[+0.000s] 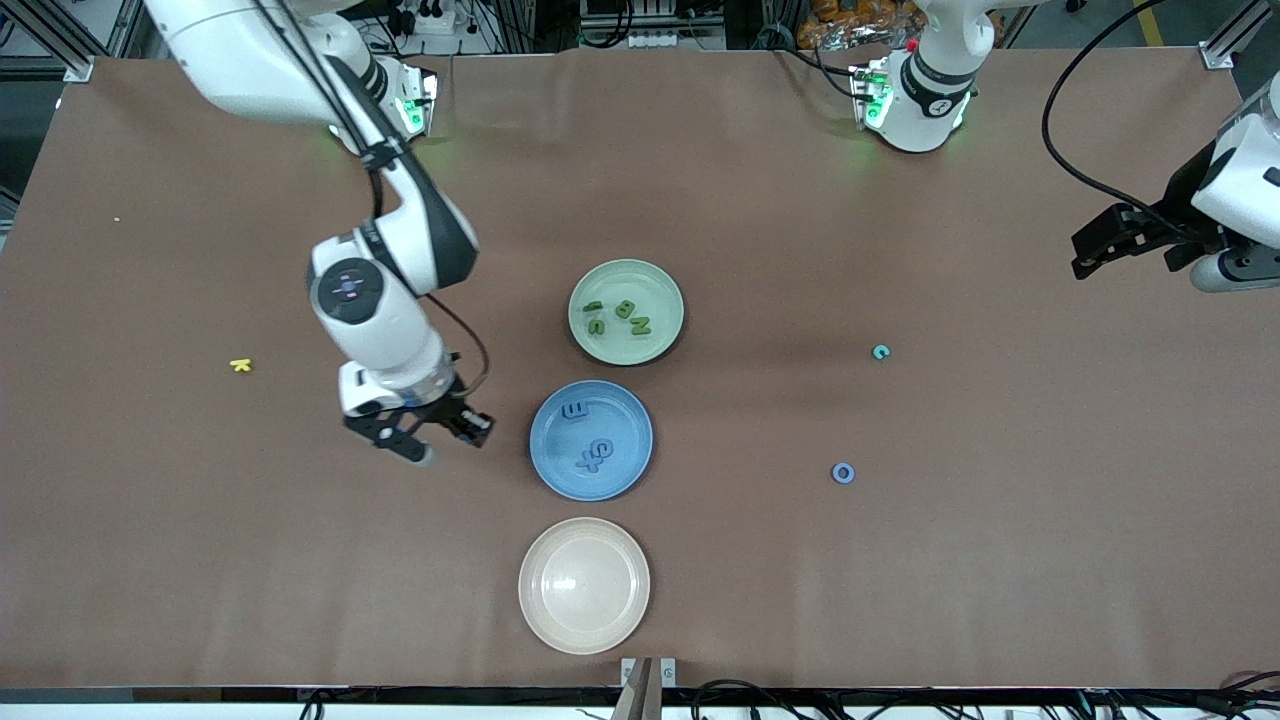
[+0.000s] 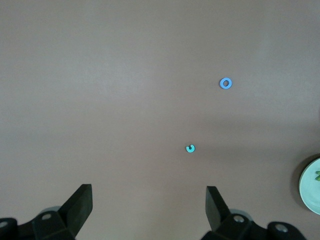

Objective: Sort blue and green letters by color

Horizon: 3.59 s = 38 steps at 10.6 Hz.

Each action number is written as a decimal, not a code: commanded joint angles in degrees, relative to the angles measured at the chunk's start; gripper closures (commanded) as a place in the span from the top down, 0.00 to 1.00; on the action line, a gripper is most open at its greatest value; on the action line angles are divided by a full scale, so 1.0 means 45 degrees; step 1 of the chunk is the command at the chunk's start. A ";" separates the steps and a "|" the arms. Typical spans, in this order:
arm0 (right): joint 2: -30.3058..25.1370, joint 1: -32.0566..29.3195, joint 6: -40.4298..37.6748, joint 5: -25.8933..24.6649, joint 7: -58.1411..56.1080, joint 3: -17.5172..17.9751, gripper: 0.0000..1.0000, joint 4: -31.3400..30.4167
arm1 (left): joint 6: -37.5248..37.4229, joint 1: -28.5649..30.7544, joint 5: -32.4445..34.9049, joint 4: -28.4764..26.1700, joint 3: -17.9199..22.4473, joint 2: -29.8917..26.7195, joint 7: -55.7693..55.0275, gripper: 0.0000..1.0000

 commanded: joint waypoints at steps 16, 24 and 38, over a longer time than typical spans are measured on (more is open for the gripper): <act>0.0503 -0.0514 -0.2789 -0.0022 -0.0375 -0.0088 1.00 0.2042 | -0.0109 0.0017 -0.0241 0.0060 -0.0033 0.0157 0.0299 1.00; -0.2659 -0.4425 -0.7398 0.0831 -0.8774 -0.0359 1.00 0.1769 | -0.0109 -0.0041 -0.0280 0.0021 -0.0052 0.0197 0.0319 1.00; -0.5534 -0.2961 -1.2501 0.1483 -1.0599 -0.4073 1.00 0.4327 | -0.0109 -0.0139 -0.0183 0.0080 -0.0150 0.0235 0.0299 1.00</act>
